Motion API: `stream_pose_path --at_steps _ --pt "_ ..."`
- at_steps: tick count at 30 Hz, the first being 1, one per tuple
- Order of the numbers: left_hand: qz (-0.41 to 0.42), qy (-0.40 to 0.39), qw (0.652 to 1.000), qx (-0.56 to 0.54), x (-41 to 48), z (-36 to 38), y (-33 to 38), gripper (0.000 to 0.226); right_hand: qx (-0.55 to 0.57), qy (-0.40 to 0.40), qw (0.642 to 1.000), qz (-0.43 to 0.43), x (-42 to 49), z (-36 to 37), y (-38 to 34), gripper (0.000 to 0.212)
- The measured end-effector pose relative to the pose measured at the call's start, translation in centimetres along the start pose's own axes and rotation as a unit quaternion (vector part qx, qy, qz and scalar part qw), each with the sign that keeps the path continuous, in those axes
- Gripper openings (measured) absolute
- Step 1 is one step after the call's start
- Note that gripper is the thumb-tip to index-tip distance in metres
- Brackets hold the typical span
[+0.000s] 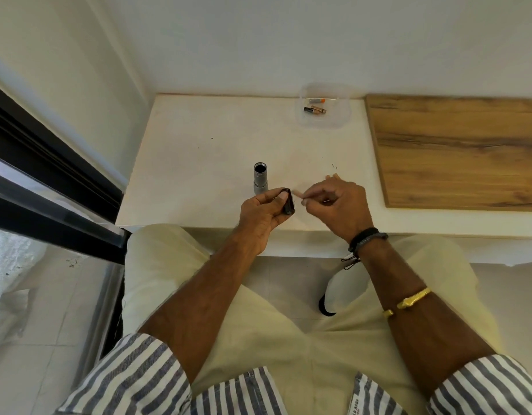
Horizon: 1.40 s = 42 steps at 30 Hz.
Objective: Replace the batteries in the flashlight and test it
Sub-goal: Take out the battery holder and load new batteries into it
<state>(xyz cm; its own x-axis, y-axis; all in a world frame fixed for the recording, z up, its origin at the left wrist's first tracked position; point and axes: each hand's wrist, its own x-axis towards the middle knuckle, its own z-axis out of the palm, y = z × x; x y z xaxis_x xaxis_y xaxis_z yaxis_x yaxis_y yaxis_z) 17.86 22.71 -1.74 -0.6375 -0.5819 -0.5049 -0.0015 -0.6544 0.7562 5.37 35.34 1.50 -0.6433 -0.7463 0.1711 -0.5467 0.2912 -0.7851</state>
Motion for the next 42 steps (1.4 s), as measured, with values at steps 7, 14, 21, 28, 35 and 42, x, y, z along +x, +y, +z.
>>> stream_pose_path --at_steps 7,14,21,28,35,42 --pt "-0.036 -0.046 0.996 -0.062 0.5 1.0 -0.3 0.031 0.106 0.190 0.953 0.213 2.1 -2.1 4.1 0.010" --pt "-0.035 -0.062 0.992 -0.105 1.0 1.5 -0.3 0.020 0.024 0.220 0.933 0.283 2.8 -0.9 7.1 0.012" --pt "-0.041 -0.061 0.991 -0.114 1.5 2.3 -0.2 0.018 -0.027 0.196 0.937 0.288 2.7 0.0 7.3 0.012" --pt "-0.044 -0.063 0.987 -0.142 2.1 2.9 0.3 0.020 0.012 0.254 0.928 0.273 4.1 -0.3 6.7 0.013" --pt "-0.037 -0.050 0.986 -0.155 2.8 3.2 0.0 0.019 0.120 0.237 0.941 0.211 9.7 -0.4 4.9 0.017" --pt "-0.052 -0.029 0.984 -0.169 3.2 3.4 -0.5 0.022 -0.036 0.150 0.978 0.138 19.9 0.0 4.7 0.016"
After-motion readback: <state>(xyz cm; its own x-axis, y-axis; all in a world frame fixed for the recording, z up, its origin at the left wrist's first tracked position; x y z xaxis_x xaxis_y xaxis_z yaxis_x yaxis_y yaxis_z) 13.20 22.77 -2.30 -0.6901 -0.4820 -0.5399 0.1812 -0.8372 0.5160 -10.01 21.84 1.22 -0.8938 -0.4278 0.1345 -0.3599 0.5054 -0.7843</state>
